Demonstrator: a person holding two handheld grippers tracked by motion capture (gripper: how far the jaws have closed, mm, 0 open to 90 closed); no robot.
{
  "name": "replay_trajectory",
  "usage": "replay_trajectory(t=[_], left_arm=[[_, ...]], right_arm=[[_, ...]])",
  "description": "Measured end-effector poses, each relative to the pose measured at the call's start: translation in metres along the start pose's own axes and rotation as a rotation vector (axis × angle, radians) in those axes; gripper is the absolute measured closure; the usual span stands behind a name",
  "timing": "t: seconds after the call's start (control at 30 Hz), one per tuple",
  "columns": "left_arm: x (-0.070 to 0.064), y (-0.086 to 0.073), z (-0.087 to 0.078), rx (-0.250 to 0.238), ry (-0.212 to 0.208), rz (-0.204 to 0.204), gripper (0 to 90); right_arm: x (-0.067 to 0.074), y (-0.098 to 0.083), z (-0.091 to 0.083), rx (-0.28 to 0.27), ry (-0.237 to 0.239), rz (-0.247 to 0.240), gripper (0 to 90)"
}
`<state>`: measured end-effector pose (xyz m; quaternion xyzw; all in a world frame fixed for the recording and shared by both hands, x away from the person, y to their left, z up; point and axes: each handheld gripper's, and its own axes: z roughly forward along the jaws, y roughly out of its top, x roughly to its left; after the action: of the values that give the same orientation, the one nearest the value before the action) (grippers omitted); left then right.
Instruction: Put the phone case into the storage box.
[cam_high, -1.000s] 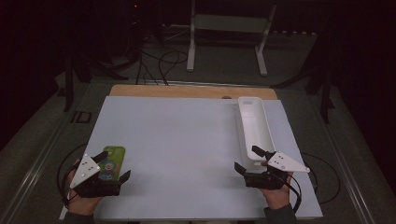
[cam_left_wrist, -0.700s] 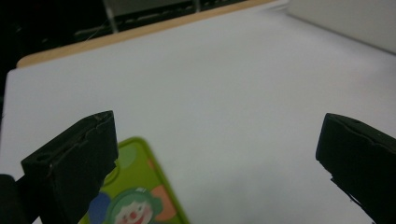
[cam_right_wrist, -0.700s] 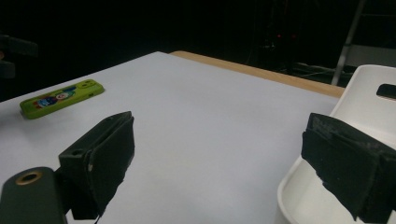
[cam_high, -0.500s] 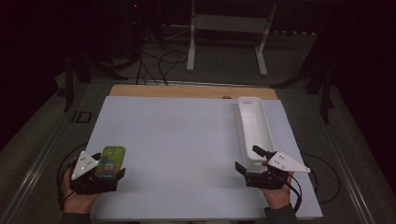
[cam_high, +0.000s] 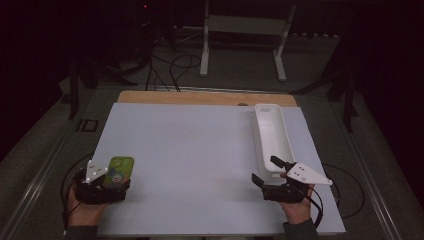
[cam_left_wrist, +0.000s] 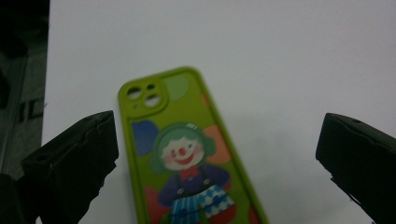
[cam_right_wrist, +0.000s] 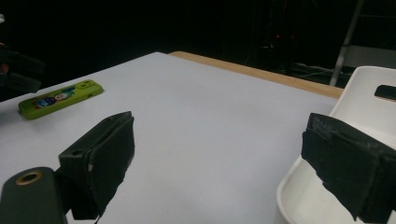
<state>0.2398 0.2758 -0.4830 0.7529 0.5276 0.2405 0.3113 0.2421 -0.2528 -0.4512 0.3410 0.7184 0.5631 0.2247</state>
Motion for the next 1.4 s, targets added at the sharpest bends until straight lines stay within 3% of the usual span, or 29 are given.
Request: replay_trajectory(t=[0.3,0.63,0.87,1.23,1.4], left_arm=[[0.005,-0.003,0.016,0.090,0.029,-0.058,0.2],[0.007,-0.006,0.030,0.159,0.062,-0.086,2.6],[0.007,-0.008,0.036,0.199,0.072,-0.085,7.6],[0.009,-0.010,0.039,0.211,0.053,-0.124,10.6],[0.009,-0.009,0.040,0.222,0.050,-0.123,10.7]], right_arm=[[0.001,0.000,0.000,0.001,-0.001,0.001,9.1],[0.001,0.001,0.000,-0.001,0.000,-0.003,9.1],[0.001,0.001,0.000,-0.003,-0.001,-0.003,9.1],[0.002,0.001,0.000,-0.003,0.000,0.000,9.1],[0.002,0.001,0.001,-0.002,-0.001,-0.002,9.1]])
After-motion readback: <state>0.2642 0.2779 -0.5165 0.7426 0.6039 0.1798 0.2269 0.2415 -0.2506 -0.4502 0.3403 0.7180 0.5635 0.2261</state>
